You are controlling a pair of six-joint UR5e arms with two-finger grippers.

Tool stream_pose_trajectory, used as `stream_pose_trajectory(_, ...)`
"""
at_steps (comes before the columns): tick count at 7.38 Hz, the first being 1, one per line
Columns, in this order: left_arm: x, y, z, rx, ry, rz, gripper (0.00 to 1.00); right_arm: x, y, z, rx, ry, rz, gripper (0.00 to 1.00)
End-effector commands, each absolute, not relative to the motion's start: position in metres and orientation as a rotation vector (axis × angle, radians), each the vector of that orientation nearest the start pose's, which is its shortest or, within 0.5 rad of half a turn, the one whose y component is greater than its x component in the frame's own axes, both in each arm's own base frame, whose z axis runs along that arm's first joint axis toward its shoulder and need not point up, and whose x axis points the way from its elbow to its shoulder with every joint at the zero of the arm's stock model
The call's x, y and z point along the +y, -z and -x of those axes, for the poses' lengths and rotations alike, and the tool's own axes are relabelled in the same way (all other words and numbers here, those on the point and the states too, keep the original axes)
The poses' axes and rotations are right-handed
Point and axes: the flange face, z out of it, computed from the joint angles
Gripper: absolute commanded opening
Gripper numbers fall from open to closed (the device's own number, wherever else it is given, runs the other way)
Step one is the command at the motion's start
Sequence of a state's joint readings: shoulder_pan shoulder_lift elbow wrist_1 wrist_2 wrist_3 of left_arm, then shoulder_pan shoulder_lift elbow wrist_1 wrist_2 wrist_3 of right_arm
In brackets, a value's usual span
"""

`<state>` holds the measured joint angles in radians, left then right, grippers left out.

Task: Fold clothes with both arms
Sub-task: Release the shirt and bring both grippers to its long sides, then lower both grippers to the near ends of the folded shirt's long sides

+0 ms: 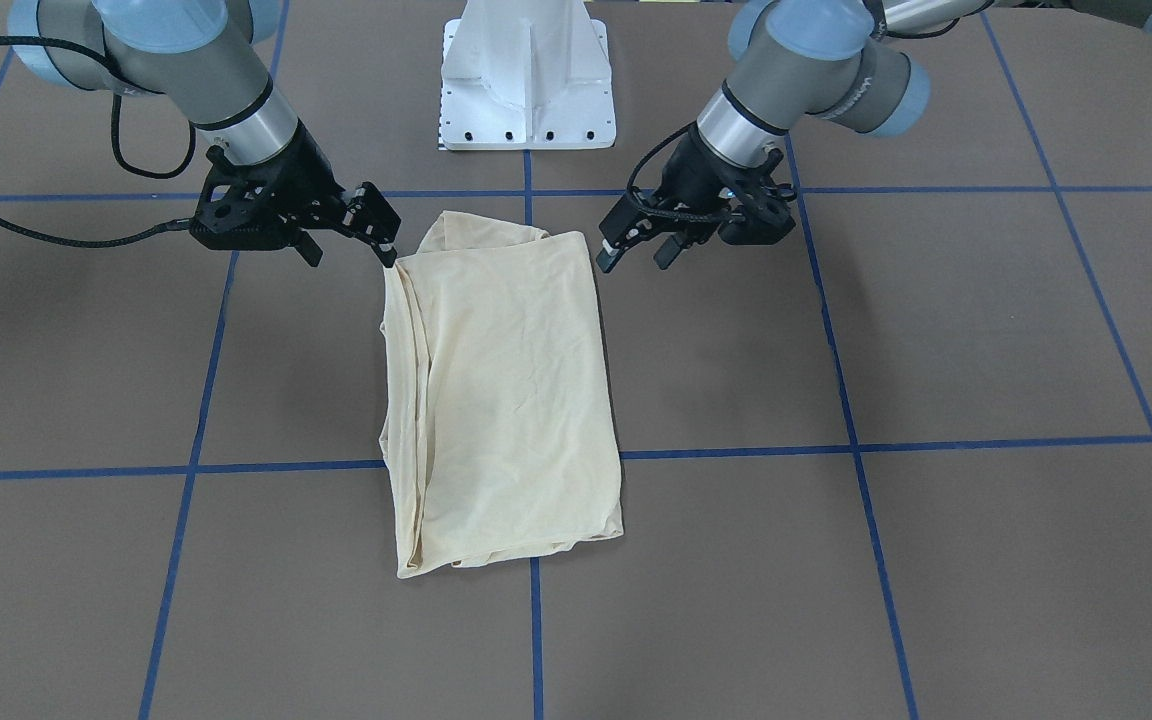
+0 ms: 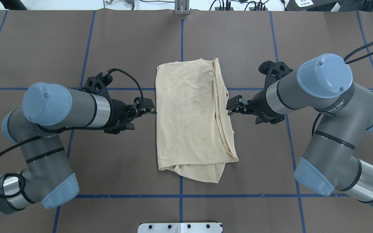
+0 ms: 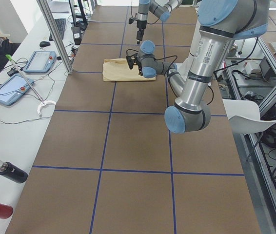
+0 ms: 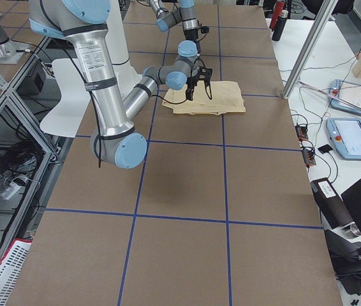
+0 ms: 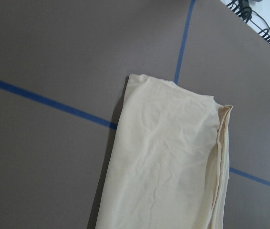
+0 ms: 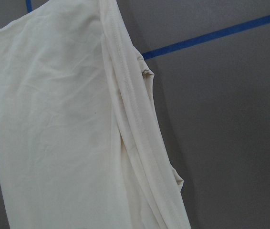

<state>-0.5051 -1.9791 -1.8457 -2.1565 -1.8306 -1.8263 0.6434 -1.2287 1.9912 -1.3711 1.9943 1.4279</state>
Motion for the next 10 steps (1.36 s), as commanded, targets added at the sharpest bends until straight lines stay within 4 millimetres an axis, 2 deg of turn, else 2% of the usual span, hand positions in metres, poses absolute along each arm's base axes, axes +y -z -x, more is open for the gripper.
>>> stream_pose_trajectory(1, -0.339, -0.250, -0.520, 1.253, 0.553, 0.163, 0.98, -0.408, -0.258, 0.393, -1.032, -0.246, -0.002, 1.00)
stream_pose_trajectory(2, -0.345, -0.256, -0.546, 1.223, 0.569, 0.147, 0.98, -0.407, -0.258, 0.394, -1.033, -0.244, 0.000, 1.00)
stream_pose_trajectory(3, -0.350, -0.263, -0.560, 1.200, 0.573, 0.149, 0.98, -0.407, -0.258, 0.394, -1.033, -0.243, 0.001, 1.00)
stream_pose_trajectory(4, -0.343, -0.264, -0.565, 1.195, 0.564, 0.156, 0.98, -0.406, -0.259, 0.395, -1.032, -0.242, 0.004, 1.00)
stream_pose_trajectory(7, -0.342, -0.265, -0.567, 1.190, 0.557, 0.159, 0.96, -0.406, -0.257, 0.395, -1.036, -0.243, 0.001, 1.00)
stream_pose_trajectory(8, -0.324, -0.266, -0.578, 1.183, 0.533, 0.177, 0.96, -0.406, -0.257, 0.395, -1.036, -0.243, 0.001, 1.00)
stream_pose_trajectory(10, -0.315, -0.266, -0.584, 1.180, 0.518, 0.187, 0.96, -0.406, -0.257, 0.395, -1.036, -0.241, 0.000, 1.00)
